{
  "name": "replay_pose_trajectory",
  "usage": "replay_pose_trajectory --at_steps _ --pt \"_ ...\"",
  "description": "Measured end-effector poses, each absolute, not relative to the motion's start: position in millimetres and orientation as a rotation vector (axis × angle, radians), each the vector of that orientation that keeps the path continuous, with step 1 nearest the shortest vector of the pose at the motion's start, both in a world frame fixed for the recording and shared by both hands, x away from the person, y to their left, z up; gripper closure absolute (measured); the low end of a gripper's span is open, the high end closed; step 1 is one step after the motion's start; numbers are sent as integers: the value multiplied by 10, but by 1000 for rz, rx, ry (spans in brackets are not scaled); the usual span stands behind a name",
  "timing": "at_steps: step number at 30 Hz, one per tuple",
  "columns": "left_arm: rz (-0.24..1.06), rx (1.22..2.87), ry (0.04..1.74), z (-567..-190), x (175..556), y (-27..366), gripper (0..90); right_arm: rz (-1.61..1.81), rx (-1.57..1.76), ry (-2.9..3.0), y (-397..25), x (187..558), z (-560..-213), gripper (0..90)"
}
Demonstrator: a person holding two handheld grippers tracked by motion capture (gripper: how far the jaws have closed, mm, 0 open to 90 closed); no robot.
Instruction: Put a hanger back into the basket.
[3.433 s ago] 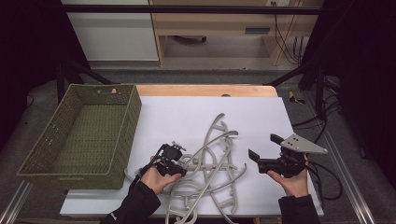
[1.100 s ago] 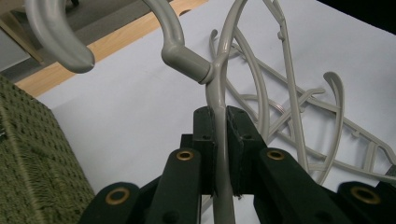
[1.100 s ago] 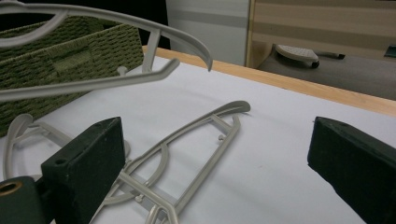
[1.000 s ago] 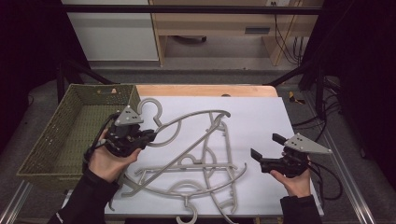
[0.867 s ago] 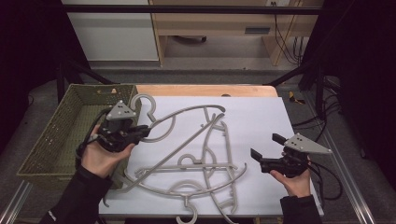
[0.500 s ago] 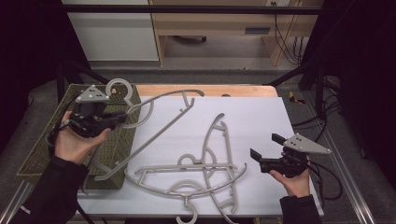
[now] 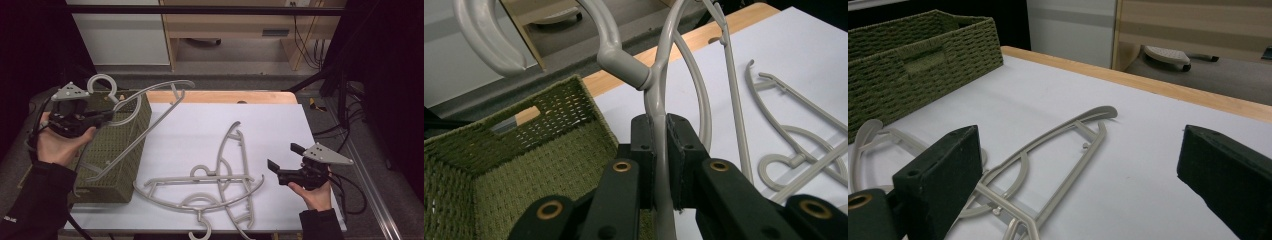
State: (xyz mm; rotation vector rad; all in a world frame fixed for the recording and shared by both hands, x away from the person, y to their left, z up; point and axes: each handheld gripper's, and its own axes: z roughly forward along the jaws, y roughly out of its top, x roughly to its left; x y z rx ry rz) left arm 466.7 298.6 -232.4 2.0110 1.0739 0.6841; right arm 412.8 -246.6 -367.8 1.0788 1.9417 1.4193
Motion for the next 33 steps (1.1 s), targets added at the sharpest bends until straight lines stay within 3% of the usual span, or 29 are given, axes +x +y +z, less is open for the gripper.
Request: replay_pose_trajectory --at_steps 33 --pt "786 1940 1262 -2654 5044 4051 829 1398 1092 1957 -2450 4177 -3734 45"
